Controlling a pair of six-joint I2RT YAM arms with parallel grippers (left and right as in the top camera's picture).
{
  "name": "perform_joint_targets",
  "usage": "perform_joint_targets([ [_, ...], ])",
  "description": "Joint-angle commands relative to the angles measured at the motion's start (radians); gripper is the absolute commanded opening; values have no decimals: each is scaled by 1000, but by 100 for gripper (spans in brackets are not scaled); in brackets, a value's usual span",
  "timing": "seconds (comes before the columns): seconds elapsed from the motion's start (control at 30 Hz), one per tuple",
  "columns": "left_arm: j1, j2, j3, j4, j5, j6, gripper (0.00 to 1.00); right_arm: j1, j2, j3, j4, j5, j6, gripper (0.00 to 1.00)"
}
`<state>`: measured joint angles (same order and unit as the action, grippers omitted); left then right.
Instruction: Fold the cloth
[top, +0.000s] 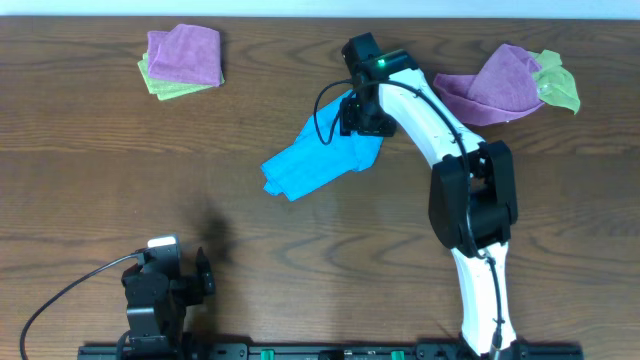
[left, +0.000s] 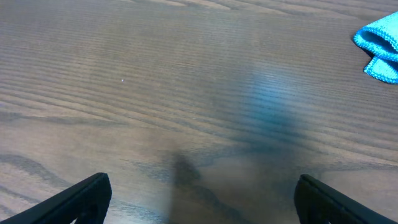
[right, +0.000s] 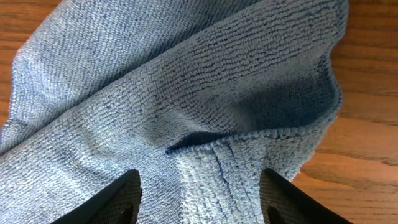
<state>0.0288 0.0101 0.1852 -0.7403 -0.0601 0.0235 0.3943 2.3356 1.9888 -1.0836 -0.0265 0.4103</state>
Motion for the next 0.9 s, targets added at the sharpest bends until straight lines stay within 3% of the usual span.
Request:
perform_joint_targets([
  [0.0, -3, -6, -19, -13, -10, 7, 95, 5, 34, 10, 0, 15, 0, 61],
  [0.1, -3, -6, -19, -13, -10, 7, 95, 5, 52, 10, -1, 15, 0, 61],
  [0.27, -3, -6, -19, -13, -10, 7, 95, 5, 69, 10, -8, 15, 0, 52],
  [0.47, -3, -6, -19, -13, -10, 7, 95, 6, 69, 10, -18, 15, 1, 20],
  [0.6, -3, -6, -19, -13, -10, 7, 95, 5, 58, 10, -48, 15, 1, 6],
  [0.67, -3, -6, -19, -13, -10, 7, 95, 5, 48, 11, -65, 15, 1, 1],
  [0.87, -3, -6, -19, -13, -10, 7, 95, 5, 4, 12, -88, 15, 1, 1],
])
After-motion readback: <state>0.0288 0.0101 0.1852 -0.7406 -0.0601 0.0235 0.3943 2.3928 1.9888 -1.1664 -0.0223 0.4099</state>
